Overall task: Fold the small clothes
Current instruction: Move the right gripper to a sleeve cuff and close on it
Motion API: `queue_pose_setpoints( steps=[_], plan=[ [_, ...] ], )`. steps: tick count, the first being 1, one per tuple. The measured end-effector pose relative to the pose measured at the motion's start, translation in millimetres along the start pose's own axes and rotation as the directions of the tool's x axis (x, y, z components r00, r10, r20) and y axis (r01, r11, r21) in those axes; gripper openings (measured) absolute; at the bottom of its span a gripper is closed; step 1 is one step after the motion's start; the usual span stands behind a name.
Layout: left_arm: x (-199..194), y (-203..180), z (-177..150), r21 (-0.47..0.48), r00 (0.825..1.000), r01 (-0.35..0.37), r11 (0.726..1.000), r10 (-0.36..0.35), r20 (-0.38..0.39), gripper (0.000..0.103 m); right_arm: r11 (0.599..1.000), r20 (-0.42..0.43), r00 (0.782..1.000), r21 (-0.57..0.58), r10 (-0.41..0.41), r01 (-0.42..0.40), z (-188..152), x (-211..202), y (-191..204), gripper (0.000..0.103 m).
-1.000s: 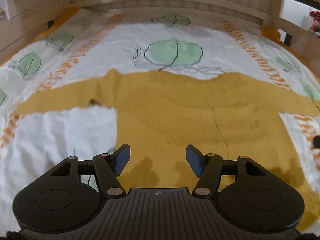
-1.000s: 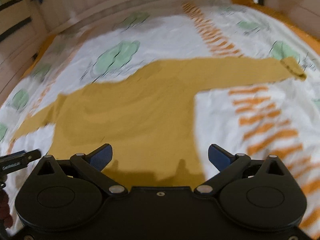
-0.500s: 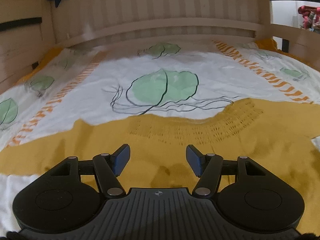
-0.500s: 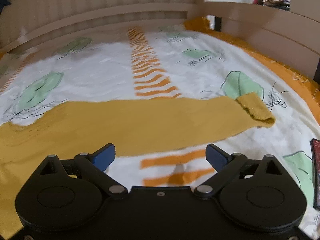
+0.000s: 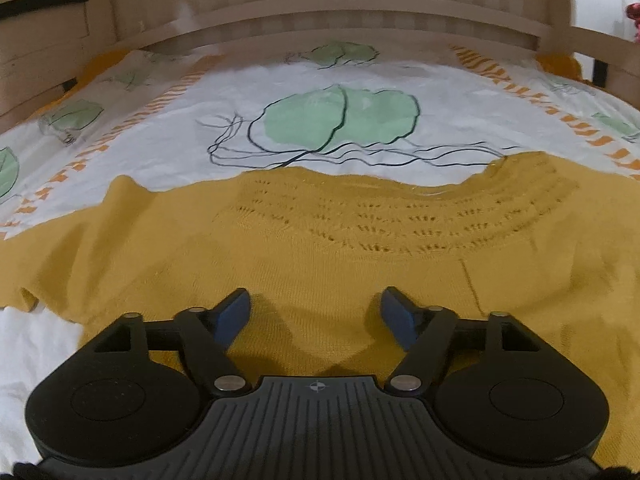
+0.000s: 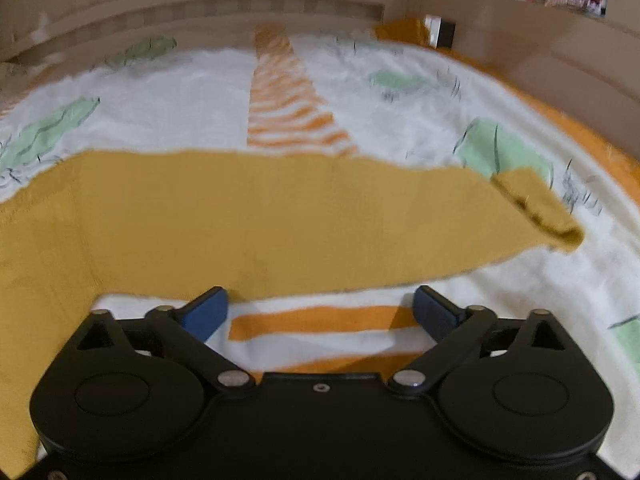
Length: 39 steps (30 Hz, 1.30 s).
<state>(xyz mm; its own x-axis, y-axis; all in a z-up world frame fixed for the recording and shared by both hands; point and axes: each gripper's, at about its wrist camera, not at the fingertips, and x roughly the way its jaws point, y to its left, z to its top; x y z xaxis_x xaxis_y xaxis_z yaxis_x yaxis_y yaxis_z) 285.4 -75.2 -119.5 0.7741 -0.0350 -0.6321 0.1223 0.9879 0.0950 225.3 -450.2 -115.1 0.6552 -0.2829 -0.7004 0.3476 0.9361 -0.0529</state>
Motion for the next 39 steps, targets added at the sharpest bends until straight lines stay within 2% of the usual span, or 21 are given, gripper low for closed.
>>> queue_pose_setpoints(
  steps=[3, 7, 8, 10, 11, 16, 19, 23, 27, 31, 37, 38, 39],
  plan=[
    [1, -1, 1, 0.001, 1.000, -0.016, 1.000, 0.016, -0.011, 0.079, 0.999, -0.005, 1.000, 0.026, 0.020, -0.019, -2, 1, -6, 0.102],
    [4, -1, 1, -0.018, 1.000, -0.004, 1.000, 0.004, -0.007, 0.079, 0.999, -0.021, 0.999, 0.024, 0.033, -0.032, 0, 0, -7, 0.102],
    [4, 0, 0, -0.021, 1.000, -0.003, 1.000, 0.003, -0.005, 0.079, 0.999, -0.030, 0.999, 0.012, 0.041, -0.041, 2, -1, -7, 0.098],
    [5, -1, 1, -0.021, 1.000, -0.004, 1.000, 0.004, -0.003, 0.079, 0.998, -0.013, 0.998, -0.006, 0.056, -0.056, 8, -8, -11, 0.071],
    [5, -2, 1, -0.020, 1.000, -0.006, 1.000, 0.006, -0.002, 0.079, 0.999, 0.003, 0.999, -0.009, 0.046, -0.046, 11, -13, -15, 0.069],
    [6, -2, 0, -0.024, 1.000, -0.012, 1.000, 0.012, 0.000, 0.082, 0.995, 0.105, 0.992, 0.079, -0.065, 0.057, 28, -23, -55, 0.069],
    [8, -3, 1, -0.025, 1.000, -0.017, 1.000, 0.017, 0.000, 0.084, 0.984, 0.119, 0.980, 0.104, -0.160, 0.148, 41, -13, -83, 0.069],
    [9, -3, 0, -0.027, 1.000, -0.020, 0.999, 0.020, 0.001, 0.084, 0.968, 0.118, 0.962, 0.084, -0.246, 0.237, 56, 6, -111, 0.067],
    [10, -2, 0, -0.029, 1.000, -0.019, 0.999, 0.019, 0.002, 0.085, 0.960, 0.082, 0.958, 0.065, -0.276, 0.271, 62, 24, -125, 0.064],
    [10, -2, 0, -0.029, 1.000, -0.019, 0.999, 0.019, 0.003, 0.085, 0.964, 0.057, 0.962, 0.019, -0.266, 0.265, 59, 36, -124, 0.063],
    [10, -2, -1, -0.030, 1.000, -0.018, 0.999, 0.018, 0.003, 0.085, 0.955, 0.039, 0.956, -0.048, -0.291, 0.293, 60, 46, -122, 0.062],
    [10, -2, 0, -0.030, 1.000, -0.017, 0.999, 0.017, 0.003, 0.085, 0.952, 0.036, 0.953, -0.048, -0.299, 0.301, 60, 48, -124, 0.060],
    [10, -2, 0, -0.030, 1.000, -0.018, 0.999, 0.018, 0.003, 0.085, 0.950, 0.025, 0.951, -0.046, -0.309, 0.310, 61, 50, -126, 0.048]
  ],
)
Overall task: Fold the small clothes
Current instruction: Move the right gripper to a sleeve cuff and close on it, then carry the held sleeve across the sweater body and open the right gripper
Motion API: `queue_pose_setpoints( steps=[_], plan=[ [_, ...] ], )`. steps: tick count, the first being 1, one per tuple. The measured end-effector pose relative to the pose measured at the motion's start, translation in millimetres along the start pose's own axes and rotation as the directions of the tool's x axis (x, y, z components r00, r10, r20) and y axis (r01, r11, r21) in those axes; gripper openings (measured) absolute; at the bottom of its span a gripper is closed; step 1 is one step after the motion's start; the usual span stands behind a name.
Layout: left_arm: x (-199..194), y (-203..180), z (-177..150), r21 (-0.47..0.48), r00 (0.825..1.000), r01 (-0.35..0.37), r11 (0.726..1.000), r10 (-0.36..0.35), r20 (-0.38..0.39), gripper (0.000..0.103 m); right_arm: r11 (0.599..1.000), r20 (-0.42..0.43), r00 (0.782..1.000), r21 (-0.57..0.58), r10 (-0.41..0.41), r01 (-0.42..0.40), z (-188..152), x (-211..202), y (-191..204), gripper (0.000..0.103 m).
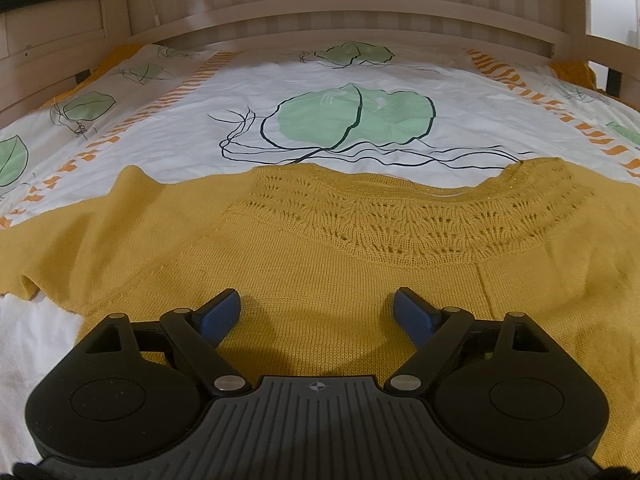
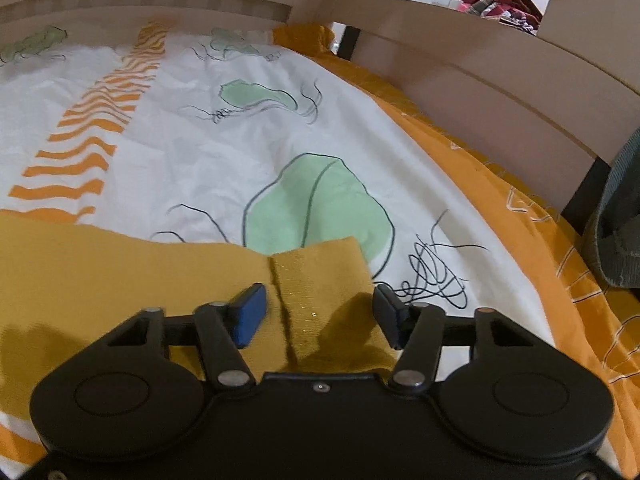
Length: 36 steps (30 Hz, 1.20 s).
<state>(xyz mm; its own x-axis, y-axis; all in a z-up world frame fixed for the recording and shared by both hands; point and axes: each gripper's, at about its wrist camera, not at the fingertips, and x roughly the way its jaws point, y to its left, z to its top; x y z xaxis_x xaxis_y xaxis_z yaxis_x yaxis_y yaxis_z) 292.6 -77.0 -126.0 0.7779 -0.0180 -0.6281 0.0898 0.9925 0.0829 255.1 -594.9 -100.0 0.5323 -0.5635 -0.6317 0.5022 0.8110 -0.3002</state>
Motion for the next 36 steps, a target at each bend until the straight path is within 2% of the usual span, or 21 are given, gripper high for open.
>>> queue_pose_setpoints(
  steps=[1, 2, 4, 7, 10, 12, 14, 17, 19, 23, 27, 29, 33, 35, 36],
  plan=[
    [0, 0, 0, 0.000, 1.000, 0.000, 1.000, 0.000, 0.000, 0.085, 1.000, -0.027, 1.000, -0.001, -0.007, 0.007, 0, 4, -1, 0.025],
    [0, 0, 0, 0.000, 1.000, 0.000, 1.000, 0.000, 0.000, 0.085, 1.000, -0.052, 0.999, 0.004, -0.003, 0.003, -2, 9, -4, 0.020],
    [0, 0, 0, 0.000, 1.000, 0.000, 1.000, 0.000, 0.000, 0.085, 0.999, -0.048, 0.999, 0.035, 0.015, -0.013, -4, 8, -11, 0.014],
    [0, 0, 0, 0.000, 1.000, 0.000, 1.000, 0.000, 0.000, 0.085, 0.994, -0.032, 0.998, 0.096, 0.052, -0.048, -1, -2, -22, 0.013],
    [1, 1, 0, -0.003, 1.000, 0.001, 1.000, -0.001, -0.001, 0.085, 0.980, 0.009, 0.992, 0.154, 0.124, -0.124, 6, -22, -31, 0.013],
    [1, 1, 0, -0.003, 1.000, 0.001, 1.000, -0.002, -0.001, 0.085, 0.957, 0.041, 0.979, 0.206, 0.202, -0.206, 15, -43, -35, 0.013],
    [0, 1, 0, -0.005, 1.000, 0.002, 1.000, -0.002, 0.000, 0.085, 0.924, 0.072, 0.955, 0.244, 0.287, -0.296, 24, -61, -36, 0.013],
    [0, 1, 0, -0.006, 1.000, 0.002, 1.000, -0.002, 0.000, 0.085, 0.865, 0.117, 0.901, 0.252, 0.417, -0.433, 40, -96, -21, 0.013],
    [0, 1, 0, -0.009, 1.000, 0.004, 1.000, -0.004, 0.000, 0.085, 0.814, 0.135, 0.851, 0.252, 0.507, -0.524, 49, -117, -3, 0.013],
    [0, 2, 0, -0.016, 1.000, 0.009, 1.000, -0.009, 0.000, 0.085, 0.713, 0.128, 0.744, 0.218, 0.656, -0.666, 65, -155, 52, 0.013],
    [0, 5, 0, -0.030, 1.000, 0.020, 0.999, -0.020, -0.001, 0.085, 0.594, 0.093, 0.615, 0.181, 0.783, -0.784, 70, -187, 129, 0.013],
    [0, 7, 0, -0.039, 1.000, 0.028, 0.999, -0.028, -0.002, 0.085, 0.546, 0.074, 0.563, 0.168, 0.823, -0.821, 65, -197, 164, 0.013],
    [0, 9, 1, -0.049, 0.999, 0.040, 0.998, -0.040, -0.006, 0.084, 0.481, 0.017, 0.493, 0.184, 0.870, -0.857, 48, -202, 230, 0.013],
    [0, 10, 3, -0.050, 0.999, 0.044, 0.998, -0.045, -0.012, 0.084, 0.468, -0.011, 0.475, 0.187, 0.880, -0.864, 36, -200, 255, 0.016],
    [0, 11, 3, -0.051, 0.999, 0.050, 0.997, -0.050, -0.015, 0.084, 0.463, -0.022, 0.467, 0.181, 0.884, -0.868, 30, -200, 264, 0.022]
  ],
)
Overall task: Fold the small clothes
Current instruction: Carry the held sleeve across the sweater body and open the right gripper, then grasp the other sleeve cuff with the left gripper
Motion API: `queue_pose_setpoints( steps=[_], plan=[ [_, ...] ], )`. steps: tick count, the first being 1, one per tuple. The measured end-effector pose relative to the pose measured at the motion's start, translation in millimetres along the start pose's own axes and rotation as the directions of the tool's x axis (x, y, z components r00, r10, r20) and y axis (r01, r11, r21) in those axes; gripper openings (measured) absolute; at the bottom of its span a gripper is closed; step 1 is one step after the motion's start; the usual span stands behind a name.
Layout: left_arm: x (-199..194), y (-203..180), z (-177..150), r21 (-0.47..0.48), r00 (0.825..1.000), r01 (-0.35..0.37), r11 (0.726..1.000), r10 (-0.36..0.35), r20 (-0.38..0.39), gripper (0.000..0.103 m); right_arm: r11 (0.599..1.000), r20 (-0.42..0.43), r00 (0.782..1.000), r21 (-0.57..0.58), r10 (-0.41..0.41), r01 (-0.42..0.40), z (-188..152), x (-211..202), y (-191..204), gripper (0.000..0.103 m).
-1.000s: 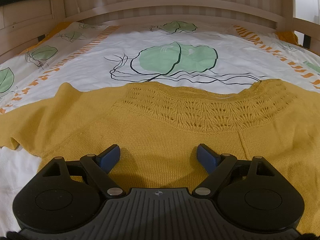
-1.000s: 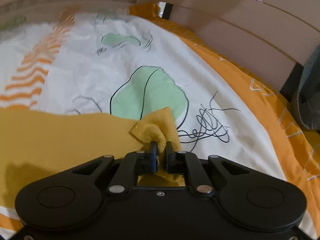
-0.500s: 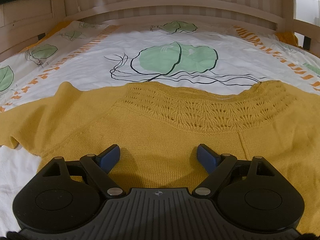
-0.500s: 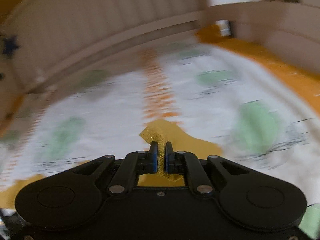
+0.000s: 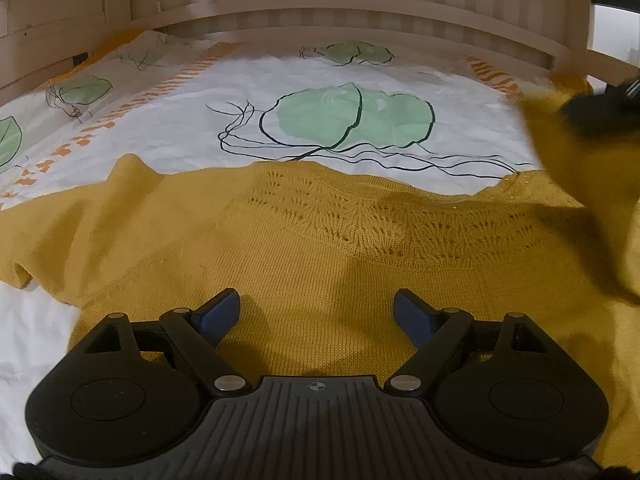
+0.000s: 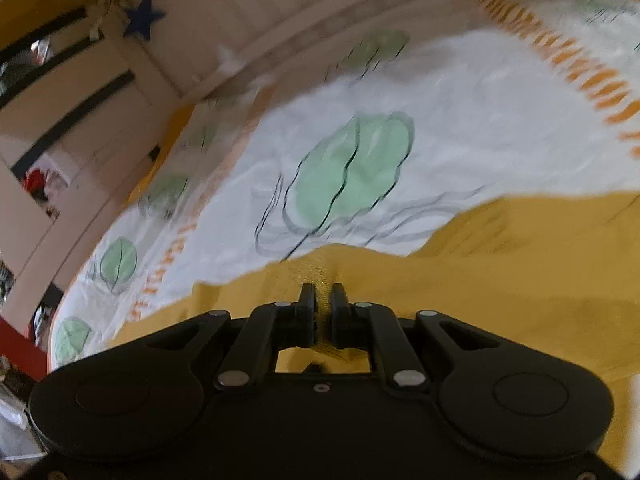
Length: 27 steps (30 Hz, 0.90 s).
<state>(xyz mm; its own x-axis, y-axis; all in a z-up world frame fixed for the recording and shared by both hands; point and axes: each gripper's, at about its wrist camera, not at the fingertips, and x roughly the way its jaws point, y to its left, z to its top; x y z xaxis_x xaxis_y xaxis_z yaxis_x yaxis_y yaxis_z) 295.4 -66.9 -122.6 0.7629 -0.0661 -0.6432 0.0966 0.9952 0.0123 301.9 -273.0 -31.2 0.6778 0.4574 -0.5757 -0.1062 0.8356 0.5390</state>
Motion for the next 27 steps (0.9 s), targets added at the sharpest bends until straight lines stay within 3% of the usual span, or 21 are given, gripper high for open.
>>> queue_pose_setpoints(
  steps=[5, 7, 9, 13, 18, 22, 27],
  plan=[
    [-3, 10, 6, 0.005, 0.997, 0.065, 0.998, -0.065, -0.039, 0.084, 0.999, -0.030, 0.999, -0.040, -0.023, 0.022, -15, 5, 1, 0.026],
    [-7, 14, 6, 0.030, 0.993, 0.099, 0.995, -0.097, -0.059, 0.084, 0.997, -0.011, 0.999, -0.059, -0.052, 0.051, -13, -7, -4, 0.043],
    [-11, 17, 6, 0.050, 0.989, 0.128, 0.991, -0.124, -0.079, 0.083, 0.992, 0.018, 0.995, -0.079, -0.097, 0.098, -10, -20, -11, 0.047],
    [-18, 28, 13, -0.006, 0.975, 0.192, 0.981, -0.191, -0.116, 0.076, 0.955, 0.067, 0.967, -0.155, -0.247, 0.255, -12, -45, -30, 0.047],
    [-18, 27, 33, -0.115, 0.938, 0.308, 0.944, -0.322, -0.132, 0.072, 0.899, 0.146, 0.921, -0.206, -0.362, 0.386, -32, -66, -52, 0.047],
    [-13, 6, 46, -0.096, 0.921, 0.348, 0.933, -0.359, -0.152, 0.072, 0.904, 0.180, 0.913, -0.164, -0.366, 0.395, -48, -72, -70, 0.047],
    [6, -20, 47, -0.072, 0.903, 0.360, 0.930, -0.367, -0.223, 0.068, 0.920, 0.159, 0.920, -0.109, -0.358, 0.377, -48, -69, -83, 0.047]
  ],
)
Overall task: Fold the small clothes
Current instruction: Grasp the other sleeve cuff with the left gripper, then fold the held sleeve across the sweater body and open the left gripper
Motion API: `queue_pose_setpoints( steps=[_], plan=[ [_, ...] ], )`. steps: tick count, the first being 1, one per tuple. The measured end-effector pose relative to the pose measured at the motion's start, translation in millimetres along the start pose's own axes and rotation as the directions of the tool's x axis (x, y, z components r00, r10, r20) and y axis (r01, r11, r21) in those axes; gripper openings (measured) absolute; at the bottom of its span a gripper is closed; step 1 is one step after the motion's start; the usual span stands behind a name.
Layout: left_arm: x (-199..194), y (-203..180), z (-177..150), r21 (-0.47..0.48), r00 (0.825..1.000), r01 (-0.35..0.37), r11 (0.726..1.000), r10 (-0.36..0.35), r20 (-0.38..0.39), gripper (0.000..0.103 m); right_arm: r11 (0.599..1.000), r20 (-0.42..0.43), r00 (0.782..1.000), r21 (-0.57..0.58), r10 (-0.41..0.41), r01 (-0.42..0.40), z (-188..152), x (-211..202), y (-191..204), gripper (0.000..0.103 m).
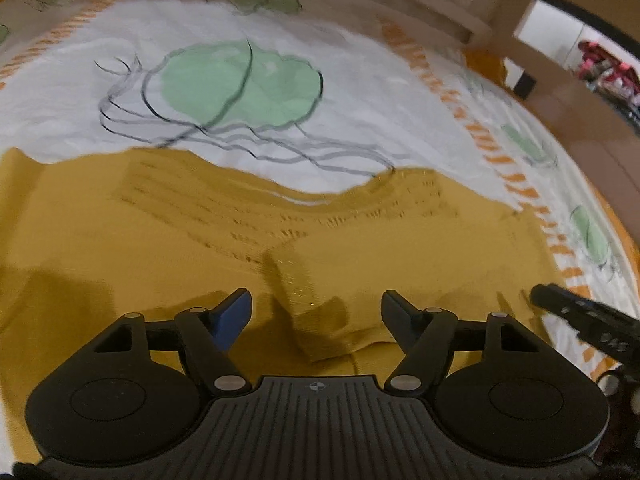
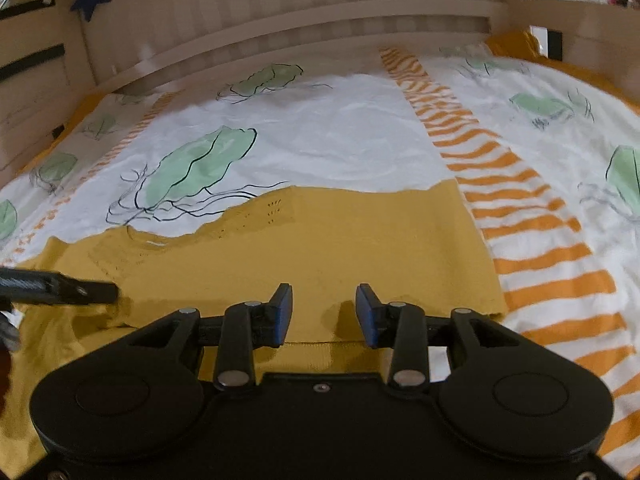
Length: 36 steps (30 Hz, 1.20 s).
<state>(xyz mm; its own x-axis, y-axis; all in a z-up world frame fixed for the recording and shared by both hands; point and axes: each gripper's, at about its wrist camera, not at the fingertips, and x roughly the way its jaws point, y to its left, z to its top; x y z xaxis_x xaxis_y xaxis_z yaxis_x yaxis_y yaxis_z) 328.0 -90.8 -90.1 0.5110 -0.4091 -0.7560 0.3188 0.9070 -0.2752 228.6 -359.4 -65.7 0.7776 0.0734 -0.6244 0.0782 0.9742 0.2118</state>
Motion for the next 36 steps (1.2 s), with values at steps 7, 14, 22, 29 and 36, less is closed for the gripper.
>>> queue_pose_setpoints(
  steps=[7, 14, 22, 29, 36],
  plan=[
    [18, 0, 7, -0.090, 1.000, -0.006, 0.996, 0.006, -0.005, 0.008, 0.999, 0.053, 0.998, 0.024, 0.037, -0.039, 15, -14, 1, 0.047],
    [-28, -19, 25, 0.025, 0.984, -0.075, 0.997, 0.070, 0.162, 0.006, 0.999, -0.016, 1.000, 0.044, 0.017, -0.016, 15, -11, -5, 0.048],
    [-85, 13, 53, 0.067, 0.951, -0.218, 0.974, 0.196, 0.239, 0.006, 0.993, -0.081, 0.997, 0.117, 0.007, 0.003, 14, -3, -19, 0.049],
    [-69, 68, 39, -0.004, 0.941, -0.313, 0.950, 0.310, 0.136, 0.006, 0.994, -0.109, 0.994, 0.112, -0.005, 0.017, 12, 1, -19, 0.053],
    [-38, 95, 18, -0.024, 0.932, -0.362, 0.932, 0.362, 0.017, 0.011, 0.995, -0.128, 0.992, 0.095, -0.016, 0.028, 9, 9, -17, 0.053]
  ],
)
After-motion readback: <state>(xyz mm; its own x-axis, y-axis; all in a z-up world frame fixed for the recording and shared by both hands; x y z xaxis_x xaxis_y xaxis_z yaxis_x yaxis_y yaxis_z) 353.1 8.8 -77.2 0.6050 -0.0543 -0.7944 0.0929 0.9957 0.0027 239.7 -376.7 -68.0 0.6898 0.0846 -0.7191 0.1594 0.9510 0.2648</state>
